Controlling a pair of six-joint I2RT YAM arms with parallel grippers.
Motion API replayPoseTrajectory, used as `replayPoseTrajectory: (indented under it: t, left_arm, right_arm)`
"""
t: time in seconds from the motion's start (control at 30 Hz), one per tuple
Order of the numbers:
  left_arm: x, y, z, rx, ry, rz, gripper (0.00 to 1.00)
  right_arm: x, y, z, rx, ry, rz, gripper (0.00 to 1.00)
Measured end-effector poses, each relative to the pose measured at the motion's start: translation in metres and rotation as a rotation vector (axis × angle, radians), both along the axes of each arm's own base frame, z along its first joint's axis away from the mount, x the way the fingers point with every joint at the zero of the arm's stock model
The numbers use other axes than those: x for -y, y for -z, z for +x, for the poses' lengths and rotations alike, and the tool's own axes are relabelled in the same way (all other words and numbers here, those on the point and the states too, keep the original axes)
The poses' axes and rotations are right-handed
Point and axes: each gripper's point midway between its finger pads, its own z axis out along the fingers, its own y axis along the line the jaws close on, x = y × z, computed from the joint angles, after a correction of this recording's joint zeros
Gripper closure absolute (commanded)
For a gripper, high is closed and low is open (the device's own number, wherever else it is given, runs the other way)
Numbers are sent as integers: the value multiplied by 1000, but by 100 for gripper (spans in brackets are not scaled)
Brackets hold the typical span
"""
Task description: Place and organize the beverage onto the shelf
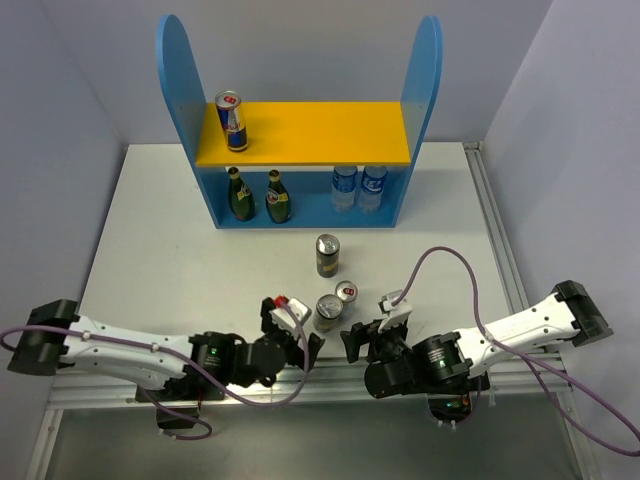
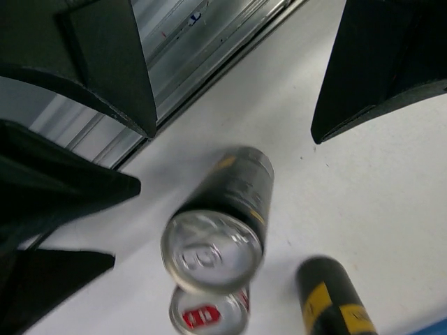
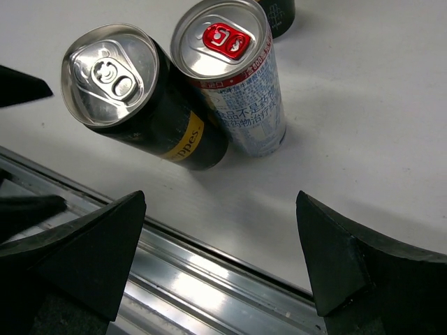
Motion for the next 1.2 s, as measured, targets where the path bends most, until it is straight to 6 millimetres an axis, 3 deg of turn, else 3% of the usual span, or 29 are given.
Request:
replayPoseTrajectory:
  t: [0.13,0.27,0.47,0.7,0.8,0.83,0.9,0.97,1.0,1.03,1.07,1.1,1.13,1.2]
  left_arm:
    - [8,30,-6,14,13,78,1]
    - [18,47,2,56,-38,127,1]
    - [40,58,14,125,-100,129,1]
    - [48,60,35,178,-163,111,3]
    - [50,59,45,190,-184,97,12]
    - [50,59,49,195,-191,96,21]
    - [51,56,58,199,-210,79,28]
    - [53,54,65,198,-218,58,42]
    - [54,53,67,198,-221,52,51]
    - [54,52,70,197,-225,45,71]
    - [55,53,72,199,-225,47,80]
    - [55,52,74,199,-225,46,95]
    - [55,52,75,198,-225,44,100]
    - [54,53,76,198,-228,47,100]
  right_arm:
    - [0,-2,0,-2,0,6,5]
    - [0,-9,0,-12,1,49,5]
    - [0,-16,0,-24,1,97,5]
    - [7,-15,4,5,11,63,5]
    - [11,-16,7,22,20,52,5]
    - [12,-17,8,25,22,53,5]
    - [11,-18,7,19,20,67,5]
    - [8,-20,5,7,11,89,5]
    - [7,-21,4,2,9,98,5]
    - [6,-21,3,-1,7,104,5]
    - [5,-22,3,-3,6,109,5]
    - [5,-22,3,-5,6,114,5]
    - [4,-22,2,-7,5,117,5]
    - [4,-22,2,-11,3,120,5]
